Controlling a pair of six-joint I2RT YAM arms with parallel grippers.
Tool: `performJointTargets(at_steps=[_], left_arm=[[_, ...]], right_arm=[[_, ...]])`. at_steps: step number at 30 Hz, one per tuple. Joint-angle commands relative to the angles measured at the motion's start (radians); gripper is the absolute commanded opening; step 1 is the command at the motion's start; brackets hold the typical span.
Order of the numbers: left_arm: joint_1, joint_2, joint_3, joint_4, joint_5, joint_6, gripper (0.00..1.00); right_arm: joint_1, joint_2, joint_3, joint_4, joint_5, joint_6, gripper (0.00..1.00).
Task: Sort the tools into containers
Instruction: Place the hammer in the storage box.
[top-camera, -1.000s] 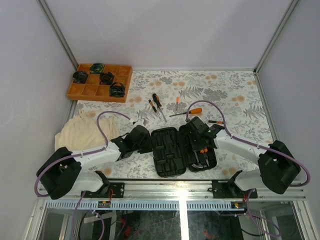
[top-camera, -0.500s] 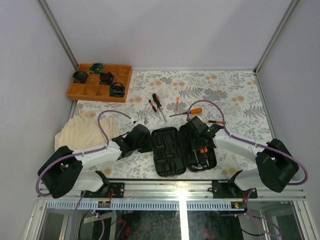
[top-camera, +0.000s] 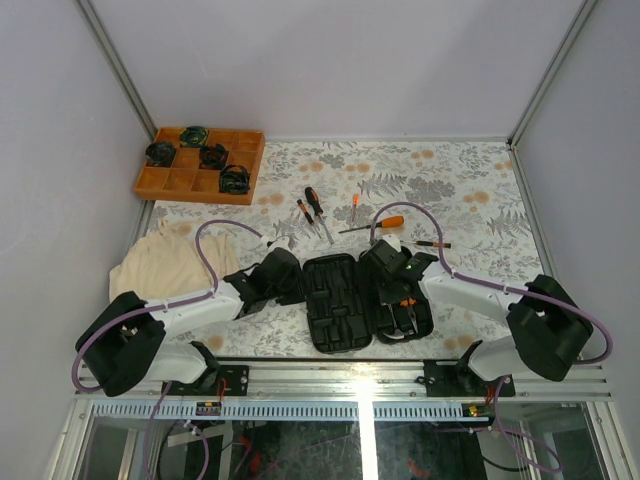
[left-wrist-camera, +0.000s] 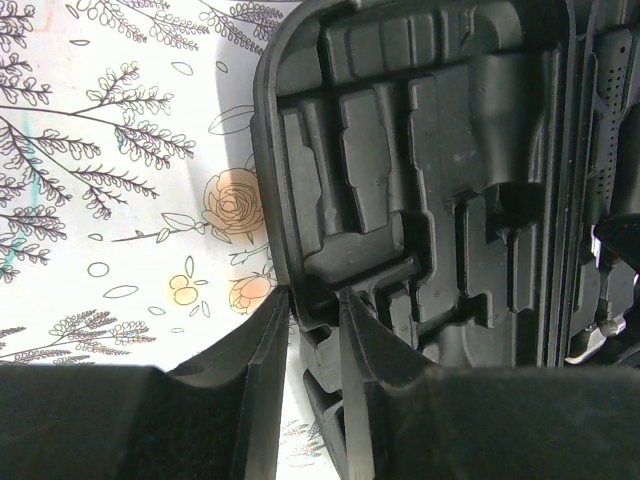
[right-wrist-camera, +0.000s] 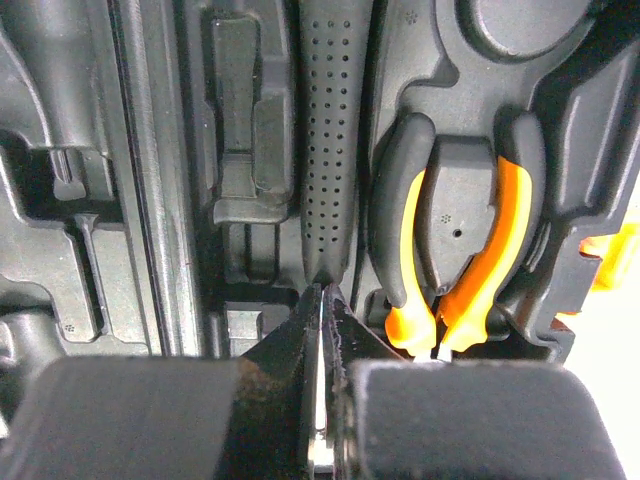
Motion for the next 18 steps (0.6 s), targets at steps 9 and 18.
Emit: performJointTargets(at_steps=[9,18], left_arm=[[0.05,-0.021,0.007,-0.002,0.013,0.035,0.13],[0.113,-0.026,0.045,-0.049,0.019,0.085,0.24]], right_arm=[[0.033,-0.271,0.007,0.073,-0.086,-0.058,0.29],[0.027,-0.446,0.056,-0.038,0.144,-0.078,0.41]])
